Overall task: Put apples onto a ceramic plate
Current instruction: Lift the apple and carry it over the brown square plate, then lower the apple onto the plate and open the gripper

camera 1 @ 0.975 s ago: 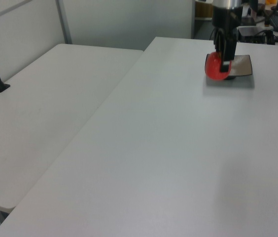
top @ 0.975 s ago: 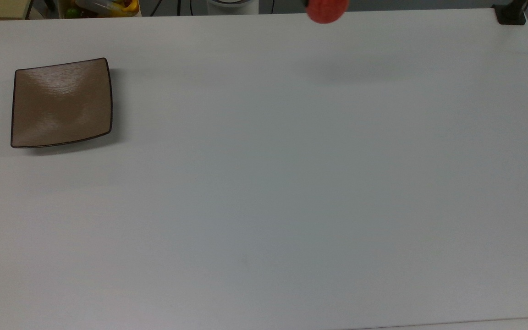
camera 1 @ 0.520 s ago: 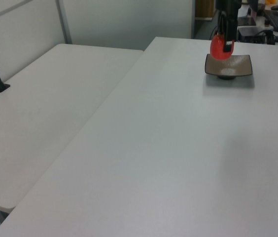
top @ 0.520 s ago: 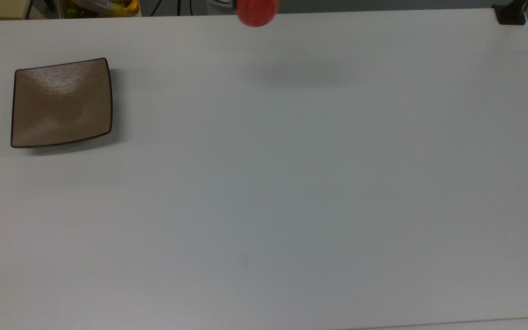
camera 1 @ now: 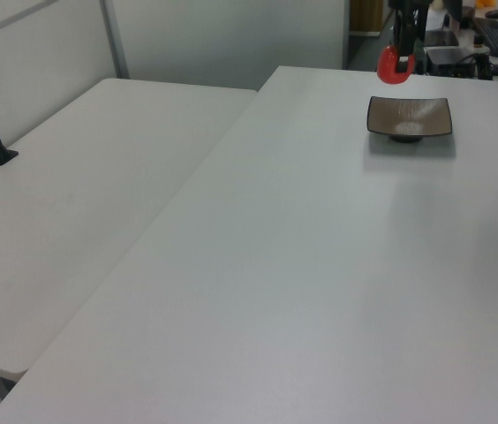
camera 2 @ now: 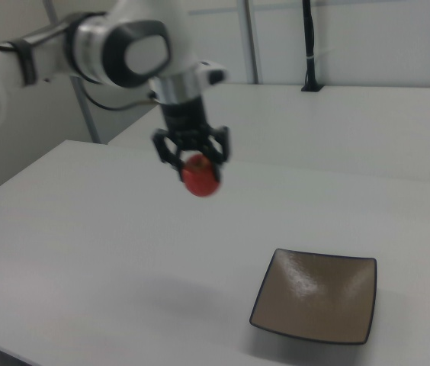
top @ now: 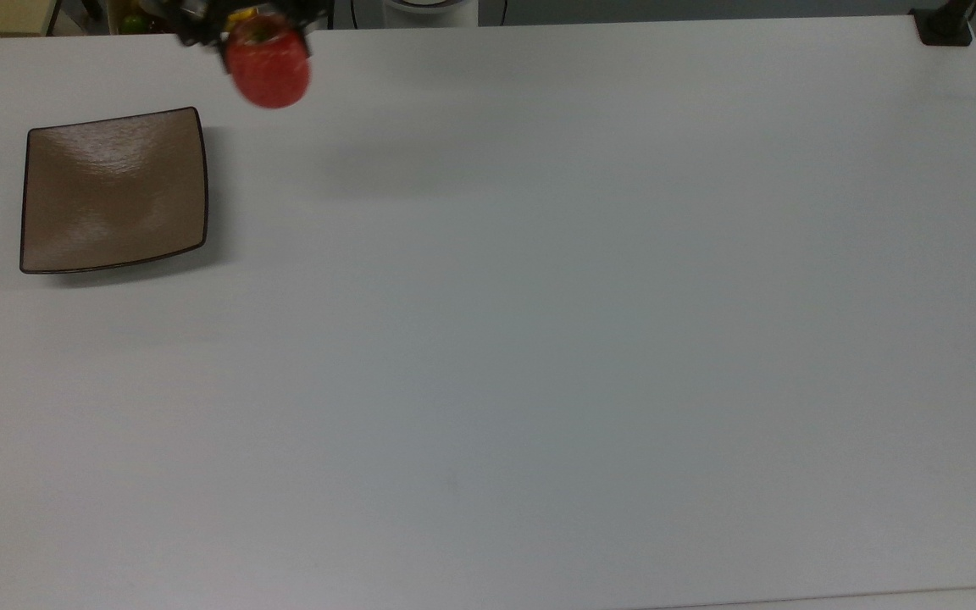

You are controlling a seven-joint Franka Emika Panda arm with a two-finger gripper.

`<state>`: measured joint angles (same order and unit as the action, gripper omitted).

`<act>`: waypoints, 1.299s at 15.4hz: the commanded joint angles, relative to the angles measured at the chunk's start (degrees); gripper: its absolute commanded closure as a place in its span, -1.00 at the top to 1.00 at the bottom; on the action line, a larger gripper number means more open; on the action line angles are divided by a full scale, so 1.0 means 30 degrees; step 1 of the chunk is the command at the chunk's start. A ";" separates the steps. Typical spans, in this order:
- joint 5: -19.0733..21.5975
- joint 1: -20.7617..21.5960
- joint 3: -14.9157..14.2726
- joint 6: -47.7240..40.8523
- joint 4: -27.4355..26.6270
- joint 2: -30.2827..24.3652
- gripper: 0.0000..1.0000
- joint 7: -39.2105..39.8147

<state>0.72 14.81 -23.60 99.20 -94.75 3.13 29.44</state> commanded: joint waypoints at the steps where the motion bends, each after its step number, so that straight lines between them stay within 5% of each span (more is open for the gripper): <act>1: 0.0227 -0.1999 -0.0220 0.1964 0.0147 0.2028 -1.00 0.2774; 9: 0.0227 -0.4758 -0.0220 0.6214 -0.0789 0.5134 -1.00 0.8256; 16: 0.0227 -0.5522 -0.0191 0.8709 -0.2049 0.6571 -0.92 0.8760; 19: 0.0256 -0.5551 -0.0191 0.8623 -0.2167 0.6602 -0.21 0.8497; 20: 0.0286 -0.5551 -0.0191 0.8535 -0.2167 0.6602 0.31 0.8438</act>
<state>0.73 -1.89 -24.17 124.02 -100.14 23.76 54.28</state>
